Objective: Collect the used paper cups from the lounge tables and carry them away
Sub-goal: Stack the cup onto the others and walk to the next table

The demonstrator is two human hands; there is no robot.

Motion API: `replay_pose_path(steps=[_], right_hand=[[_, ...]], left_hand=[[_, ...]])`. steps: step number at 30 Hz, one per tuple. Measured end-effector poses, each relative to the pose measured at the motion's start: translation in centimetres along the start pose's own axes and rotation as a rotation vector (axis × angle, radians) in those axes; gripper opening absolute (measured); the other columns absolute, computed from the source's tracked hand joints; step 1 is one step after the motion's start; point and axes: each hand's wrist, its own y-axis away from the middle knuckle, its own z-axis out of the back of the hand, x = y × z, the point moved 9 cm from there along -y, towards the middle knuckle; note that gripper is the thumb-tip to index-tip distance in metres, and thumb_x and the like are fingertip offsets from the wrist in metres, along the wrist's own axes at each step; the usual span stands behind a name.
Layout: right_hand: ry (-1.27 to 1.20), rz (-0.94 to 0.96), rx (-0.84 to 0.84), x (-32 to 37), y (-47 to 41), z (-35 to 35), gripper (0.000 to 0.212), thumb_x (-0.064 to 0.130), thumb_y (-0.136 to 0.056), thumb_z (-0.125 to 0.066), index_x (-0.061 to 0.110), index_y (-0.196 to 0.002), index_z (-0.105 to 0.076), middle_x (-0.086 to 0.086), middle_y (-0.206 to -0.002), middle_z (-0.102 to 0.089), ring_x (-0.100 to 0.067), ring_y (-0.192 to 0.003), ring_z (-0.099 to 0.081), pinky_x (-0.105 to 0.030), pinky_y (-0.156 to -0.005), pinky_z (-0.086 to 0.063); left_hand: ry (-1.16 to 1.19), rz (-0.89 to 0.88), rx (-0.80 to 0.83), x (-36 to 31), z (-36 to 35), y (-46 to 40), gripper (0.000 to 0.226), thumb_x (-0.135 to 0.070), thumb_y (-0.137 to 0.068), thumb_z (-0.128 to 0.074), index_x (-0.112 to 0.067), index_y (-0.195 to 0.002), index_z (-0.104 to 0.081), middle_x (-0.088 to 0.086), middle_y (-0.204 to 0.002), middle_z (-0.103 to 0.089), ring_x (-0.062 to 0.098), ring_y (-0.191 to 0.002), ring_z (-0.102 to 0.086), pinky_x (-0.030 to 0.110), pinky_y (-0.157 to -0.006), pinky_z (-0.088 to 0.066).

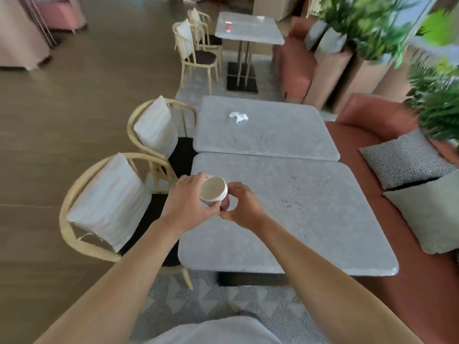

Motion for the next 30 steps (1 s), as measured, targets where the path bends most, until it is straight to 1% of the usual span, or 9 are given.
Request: replay_pose_path(steps=[5, 9, 11, 14, 17, 19, 21, 24, 30], right_hand=[[0.089, 0.182, 0.009, 10.4, -1.9, -2.9, 0.055, 0.046, -0.078, -0.087, 0.03, -0.128, -0.071, 0.014, -0.14, -0.056, -0.012, -0.133, -0.048, -0.042, -0.114, -0.042], [0.101, 0.321, -0.015, 18.6, -2.4, -6.2, 0.05, 0.047, -0.076, -0.085, 0.034, -0.12, -0.066, 0.017, -0.129, -0.053, -0.007, -0.119, -0.051, -0.037, -0.108, -0.048], [0.087, 0.394, -0.021, 22.5, -2.2, -8.0, 0.049, 0.046, -0.075, -0.085, 0.031, -0.116, -0.065, 0.016, -0.123, -0.052, -0.006, -0.113, -0.052, -0.038, -0.104, -0.051], [0.11, 0.511, -0.023, 28.1, -1.8, -11.0, 0.05, 0.044, -0.074, -0.086, 0.024, -0.117, -0.068, 0.014, -0.119, -0.054, -0.005, -0.114, -0.05, -0.039, -0.103, -0.05], [0.078, 0.594, 0.032, 33.1, -0.9, -14.3, 0.05, 0.038, -0.074, -0.088, 0.019, -0.117, -0.07, 0.006, -0.123, -0.059, -0.013, -0.118, -0.055, -0.04, -0.105, -0.048], [0.057, 0.645, 0.067, 36.0, -0.2, -16.4, 0.05, 0.034, -0.074, -0.089, 0.016, -0.117, -0.071, 0.002, -0.123, -0.06, -0.017, -0.115, -0.058, -0.043, -0.103, -0.049], [0.046, 0.677, 0.113, 38.4, 0.4, -18.3, 0.052, 0.034, -0.075, -0.09, 0.015, -0.119, -0.07, 0.001, -0.123, -0.058, -0.019, -0.114, -0.058, -0.044, -0.102, -0.049], [0.04, 0.699, 0.175, 40.9, 1.1, -20.8, 0.054, 0.038, -0.077, -0.089, 0.018, -0.122, -0.068, 0.002, -0.126, -0.057, -0.019, -0.118, -0.056, -0.045, -0.106, -0.047], [0.024, 0.743, 0.239, 43.2, 1.1, -24.5, 0.053, 0.039, -0.076, -0.09, 0.019, -0.12, -0.068, 0.005, -0.125, -0.055, -0.014, -0.119, -0.055, -0.044, -0.107, -0.046]], left_hand=[[-0.003, 0.035, -0.162, 5.2, 8.8, 3.3, 0.068, -0.058, -0.078, -0.08, -0.033, -0.135, -0.052, -0.013, -0.121, -0.064, 0.015, -0.112, -0.059, 0.045, -0.094, -0.055], [0.027, 0.092, -0.289, 9.4, 15.6, 7.3, 0.065, -0.062, -0.08, -0.073, -0.039, -0.136, -0.05, -0.021, -0.125, -0.059, 0.008, -0.112, -0.054, 0.038, -0.093, -0.053], [0.032, 0.131, -0.358, 11.5, 18.8, 9.9, 0.064, -0.061, -0.081, -0.07, -0.041, -0.137, -0.049, -0.023, -0.127, -0.058, 0.008, -0.114, -0.053, 0.036, -0.093, -0.051], [0.023, 0.189, -0.426, 14.7, 22.8, 13.9, 0.065, -0.055, -0.083, -0.072, -0.038, -0.141, -0.05, -0.021, -0.134, -0.057, 0.013, -0.122, -0.052, 0.039, -0.1, -0.05], [-0.019, 0.239, -0.479, 17.4, 26.5, 18.0, 0.062, -0.051, -0.084, -0.074, -0.036, -0.139, -0.051, -0.019, -0.132, -0.059, 0.015, -0.118, -0.052, 0.041, -0.1, -0.049], [-0.06, 0.275, -0.509, 18.9, 28.4, 20.5, 0.062, -0.052, -0.084, -0.075, -0.033, -0.138, -0.052, -0.018, -0.131, -0.059, 0.015, -0.116, -0.052, 0.041, -0.099, -0.049], [-0.09, 0.309, -0.545, 20.2, 30.0, 22.8, 0.061, -0.054, -0.084, -0.074, -0.034, -0.137, -0.052, -0.019, -0.129, -0.059, 0.015, -0.116, -0.052, 0.041, -0.1, -0.049], [-0.117, 0.36, -0.587, 21.8, 31.5, 25.5, 0.064, -0.059, -0.083, -0.072, -0.036, -0.139, -0.051, -0.02, -0.13, -0.058, 0.014, -0.118, -0.051, 0.042, -0.103, -0.048], [-0.116, 0.44, -0.636, 24.6, 32.4, 28.5, 0.066, -0.059, -0.083, -0.074, -0.035, -0.14, -0.051, -0.021, -0.131, -0.059, 0.013, -0.118, -0.052, 0.044, -0.104, -0.048]])
